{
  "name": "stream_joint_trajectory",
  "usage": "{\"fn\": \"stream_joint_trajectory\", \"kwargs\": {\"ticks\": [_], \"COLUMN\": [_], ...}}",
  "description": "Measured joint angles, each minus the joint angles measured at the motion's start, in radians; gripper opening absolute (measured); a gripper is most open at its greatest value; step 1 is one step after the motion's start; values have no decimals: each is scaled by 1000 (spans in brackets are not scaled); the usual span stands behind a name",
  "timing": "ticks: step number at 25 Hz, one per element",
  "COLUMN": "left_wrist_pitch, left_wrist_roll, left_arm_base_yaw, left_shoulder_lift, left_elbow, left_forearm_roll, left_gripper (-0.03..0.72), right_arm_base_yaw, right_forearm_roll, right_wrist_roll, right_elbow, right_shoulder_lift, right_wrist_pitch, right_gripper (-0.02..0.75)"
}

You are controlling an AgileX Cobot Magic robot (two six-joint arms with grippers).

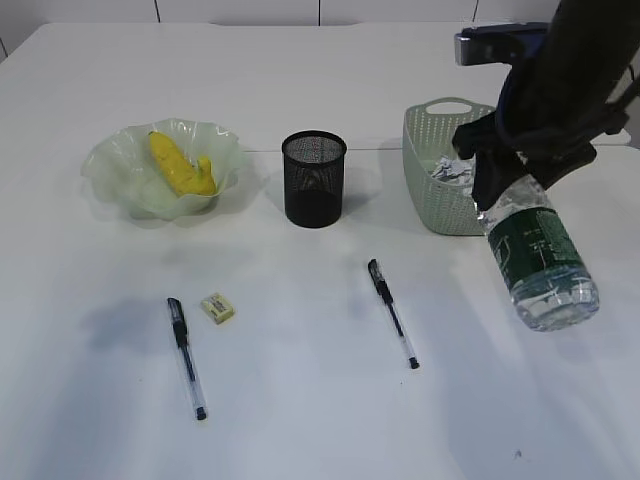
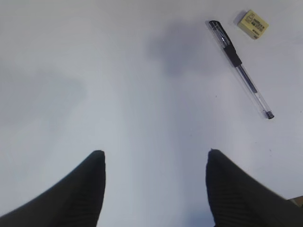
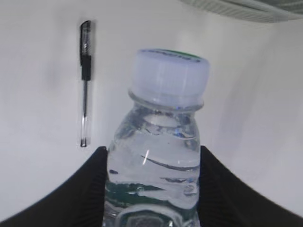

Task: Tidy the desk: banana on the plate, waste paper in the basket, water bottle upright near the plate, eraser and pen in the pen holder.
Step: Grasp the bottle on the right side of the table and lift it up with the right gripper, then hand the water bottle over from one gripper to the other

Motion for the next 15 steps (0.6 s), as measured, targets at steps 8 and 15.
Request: {"fn": "stream_joint_trajectory", "kwargs": {"ticks": [8,15], "left_wrist_pitch": [-5,-25], "left_wrist_roll": [0,0], "left_arm_base_yaw": [0,0], "left_shoulder_lift": [0,0], "left_elbow": [0,0], "left_forearm_roll": [0,-5], "left_gripper": [464,464], "right_arm_base_yaw": [38,38], "right_forearm_roll": [24,141], "right_wrist_roll": [-15,-124], "right_elbow": [294,515], "right_shoulder_lift": [-276,-494], "right_wrist_pitch": [-95,-200], "right_gripper": [377,377]}}
